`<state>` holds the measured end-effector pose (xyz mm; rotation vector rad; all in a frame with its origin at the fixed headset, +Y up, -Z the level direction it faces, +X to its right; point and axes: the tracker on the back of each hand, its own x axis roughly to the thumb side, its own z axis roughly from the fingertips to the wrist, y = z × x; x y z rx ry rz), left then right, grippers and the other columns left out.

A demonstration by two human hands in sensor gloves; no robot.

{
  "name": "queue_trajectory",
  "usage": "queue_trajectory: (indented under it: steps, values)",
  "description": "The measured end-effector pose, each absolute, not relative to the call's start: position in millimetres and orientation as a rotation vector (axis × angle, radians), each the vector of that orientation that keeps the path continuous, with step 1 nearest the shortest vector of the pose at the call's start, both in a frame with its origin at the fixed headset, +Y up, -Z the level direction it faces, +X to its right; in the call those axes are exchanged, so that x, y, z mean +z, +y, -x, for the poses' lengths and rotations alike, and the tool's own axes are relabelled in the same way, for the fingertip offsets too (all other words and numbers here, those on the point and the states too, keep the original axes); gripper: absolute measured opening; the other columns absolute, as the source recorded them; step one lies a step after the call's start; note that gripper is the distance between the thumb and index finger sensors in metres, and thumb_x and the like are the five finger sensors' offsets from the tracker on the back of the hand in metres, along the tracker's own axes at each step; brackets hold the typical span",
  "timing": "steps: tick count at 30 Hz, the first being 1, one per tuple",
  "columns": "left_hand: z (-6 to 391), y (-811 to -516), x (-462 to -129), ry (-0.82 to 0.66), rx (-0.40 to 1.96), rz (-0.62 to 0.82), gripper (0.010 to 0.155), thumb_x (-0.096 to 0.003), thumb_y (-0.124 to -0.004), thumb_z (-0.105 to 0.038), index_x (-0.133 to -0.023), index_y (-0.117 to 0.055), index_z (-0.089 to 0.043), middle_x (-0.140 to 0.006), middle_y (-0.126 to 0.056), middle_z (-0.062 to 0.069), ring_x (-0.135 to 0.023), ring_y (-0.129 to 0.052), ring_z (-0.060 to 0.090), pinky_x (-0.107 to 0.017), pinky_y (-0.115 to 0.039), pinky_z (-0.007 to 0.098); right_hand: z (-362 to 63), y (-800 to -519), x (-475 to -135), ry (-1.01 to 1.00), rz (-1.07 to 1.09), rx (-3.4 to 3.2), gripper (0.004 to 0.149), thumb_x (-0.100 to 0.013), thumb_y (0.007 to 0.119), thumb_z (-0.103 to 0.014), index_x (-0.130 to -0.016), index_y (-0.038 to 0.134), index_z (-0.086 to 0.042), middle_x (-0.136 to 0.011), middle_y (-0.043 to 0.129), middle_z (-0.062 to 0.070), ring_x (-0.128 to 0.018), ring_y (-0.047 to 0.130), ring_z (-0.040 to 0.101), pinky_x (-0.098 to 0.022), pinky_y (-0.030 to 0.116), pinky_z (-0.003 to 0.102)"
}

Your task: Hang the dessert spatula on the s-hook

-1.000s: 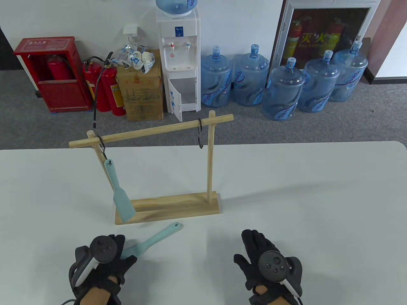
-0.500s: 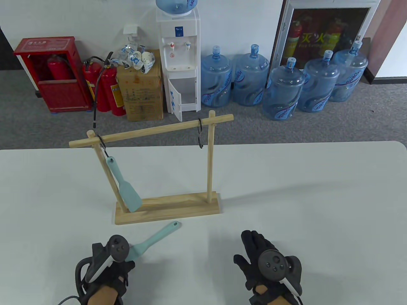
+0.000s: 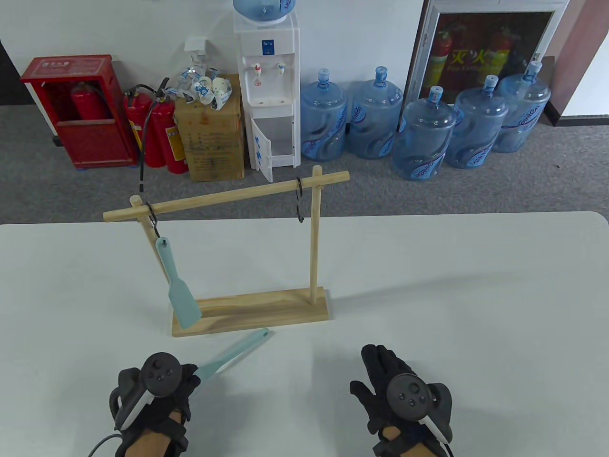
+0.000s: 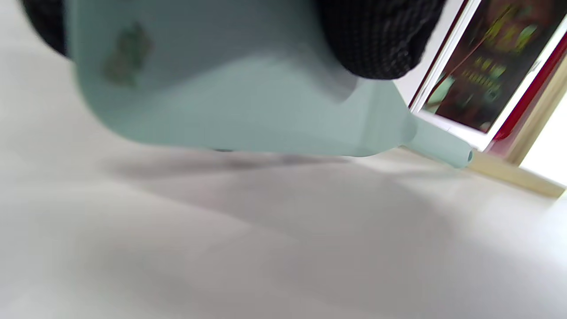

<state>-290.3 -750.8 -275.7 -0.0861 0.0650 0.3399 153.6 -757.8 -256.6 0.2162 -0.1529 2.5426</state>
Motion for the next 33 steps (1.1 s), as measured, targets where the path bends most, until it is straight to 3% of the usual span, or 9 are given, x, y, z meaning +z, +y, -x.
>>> queue_trajectory:
  steps: [5,12,17,20,23,30,33]
  values:
    - [287.0,-747.9,-273.0,0.006,0.562,-0.052,0.047,-0.0473,-0.074,-0.045,-0.086,-0.084,-0.022,-0.061,-0.104,0.010,-0.036,-0.102,0.021,-0.038,-0.081,0.046,-153.7,-754.2,-255.9,-0.173,-0.207,2.495,0.077,-0.044,0.077,-0.052,-0.106,0.046,-0.020,-0.106,0.041,0.011,-0.097,0.051,0.042,-0.068,0.043,0.064]
    - [260.4,-745.3,-271.3,-0.151,0.996,-0.131,0.046,-0.0476,-0.073,-0.045,-0.087,-0.083,-0.023,-0.064,-0.102,0.009,-0.039,-0.101,0.022,-0.041,-0.080,0.046,-142.3,-742.0,-252.9,-0.243,-0.265,2.196,0.075,-0.043,0.078,-0.053,-0.105,0.051,-0.020,-0.105,0.047,0.010,-0.095,0.058,0.040,-0.067,0.049,0.063]
    - [233.8,-746.5,-273.4,-0.275,1.244,-0.022,0.046,-0.0478,-0.073,-0.045,-0.088,-0.082,-0.024,-0.067,-0.101,0.009,-0.042,-0.100,0.023,-0.044,-0.079,0.047,-123.4,-744.9,-255.1,-0.070,-0.304,1.848,0.080,-0.043,0.081,-0.054,-0.107,0.045,-0.020,-0.105,0.046,0.010,-0.095,0.059,0.040,-0.067,0.049,0.063]
    - [215.6,-745.7,-273.4,-0.394,1.285,0.063,0.046,-0.0482,-0.074,-0.044,-0.088,-0.082,-0.023,-0.068,-0.100,0.011,-0.044,-0.100,0.024,-0.045,-0.078,0.048,-114.8,-747.4,-256.8,0.024,-0.348,1.760,0.089,-0.042,0.084,-0.055,-0.108,0.037,-0.019,-0.106,0.044,0.010,-0.094,0.059,0.040,-0.066,0.050,0.063]
    - [195.8,-741.3,-272.1,-0.473,1.190,0.060,0.046,-0.0477,-0.074,-0.045,-0.088,-0.083,-0.024,-0.067,-0.102,0.011,-0.043,-0.101,0.023,-0.044,-0.080,0.047,-109.3,-746.7,-257.1,0.061,-0.388,1.724,0.090,-0.041,0.087,-0.053,-0.108,0.037,-0.019,-0.106,0.045,0.010,-0.094,0.060,0.039,-0.065,0.052,0.062]
    - [167.3,-739.0,-265.1,-0.545,1.180,0.090,0.046,-0.0478,-0.074,-0.043,-0.088,-0.083,-0.022,-0.067,-0.102,0.012,-0.043,-0.101,0.024,-0.044,-0.080,0.048,-102.3,-746.0,-255.8,0.094,-0.418,1.668,0.081,-0.043,0.087,-0.047,-0.107,0.046,-0.019,-0.098,0.063,0.009,-0.080,0.078,0.034,-0.060,0.061,0.058]
    - [163.9,-740.8,-264.0,-0.550,1.172,0.107,0.046,-0.0480,-0.074,-0.043,-0.088,-0.083,-0.022,-0.067,-0.102,0.012,-0.043,-0.101,0.024,-0.044,-0.080,0.048,-99.0,-745.9,-255.9,0.107,-0.435,1.634,0.069,-0.045,0.084,-0.044,-0.104,0.057,-0.021,-0.094,0.071,0.006,-0.075,0.083,0.033,-0.058,0.064,0.057]
